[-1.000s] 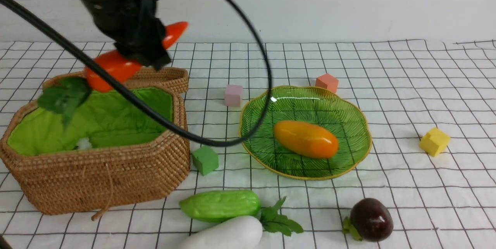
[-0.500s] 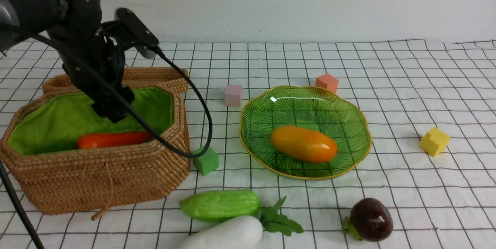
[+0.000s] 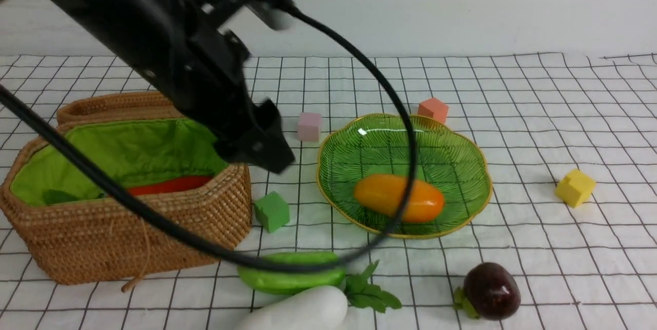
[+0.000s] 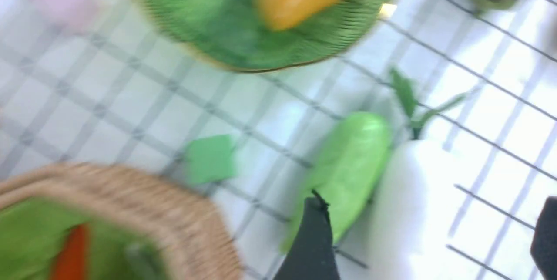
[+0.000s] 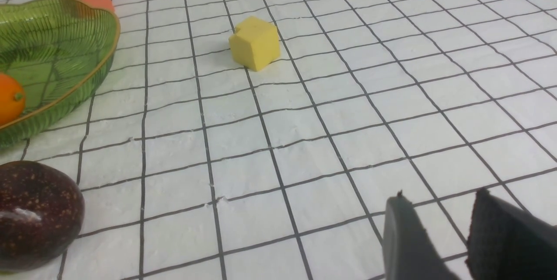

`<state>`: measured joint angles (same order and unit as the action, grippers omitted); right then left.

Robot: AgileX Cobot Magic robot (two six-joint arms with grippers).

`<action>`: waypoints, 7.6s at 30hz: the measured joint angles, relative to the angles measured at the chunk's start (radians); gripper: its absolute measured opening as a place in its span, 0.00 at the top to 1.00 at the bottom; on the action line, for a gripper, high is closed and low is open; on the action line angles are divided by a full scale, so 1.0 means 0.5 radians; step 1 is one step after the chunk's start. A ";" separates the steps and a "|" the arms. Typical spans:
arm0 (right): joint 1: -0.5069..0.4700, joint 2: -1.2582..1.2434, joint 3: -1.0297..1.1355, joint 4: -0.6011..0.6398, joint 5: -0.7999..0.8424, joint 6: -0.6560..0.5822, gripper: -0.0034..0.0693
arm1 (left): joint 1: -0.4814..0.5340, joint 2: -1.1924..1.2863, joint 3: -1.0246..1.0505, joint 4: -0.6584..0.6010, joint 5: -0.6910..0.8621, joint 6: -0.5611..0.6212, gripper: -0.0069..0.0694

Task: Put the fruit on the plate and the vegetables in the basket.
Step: Take a chayote with your left arm and place it on the basket on the left, then take a daikon with your left arm and place it on the basket on the left, then use the right arm to grab a mangosteen and put it into the right plate

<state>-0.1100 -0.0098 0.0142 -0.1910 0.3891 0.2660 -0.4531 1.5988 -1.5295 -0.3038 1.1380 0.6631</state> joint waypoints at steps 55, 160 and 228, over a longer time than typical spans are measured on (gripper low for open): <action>0.000 0.000 0.000 0.000 0.000 0.002 0.62 | 0.580 0.150 -0.199 0.876 0.192 -0.142 0.35; 0.000 0.000 0.000 0.000 0.000 0.008 0.62 | 0.704 -2.690 1.580 -0.002 -0.435 -1.226 0.91; 0.000 -0.004 0.011 -0.581 0.006 0.002 0.62 | 0.929 -3.217 3.114 0.412 -1.501 -1.485 0.91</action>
<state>-0.1100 -0.0118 0.0198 -0.4813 0.3922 0.2671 0.0115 -0.0096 0.0277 -0.0976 0.3876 -0.0796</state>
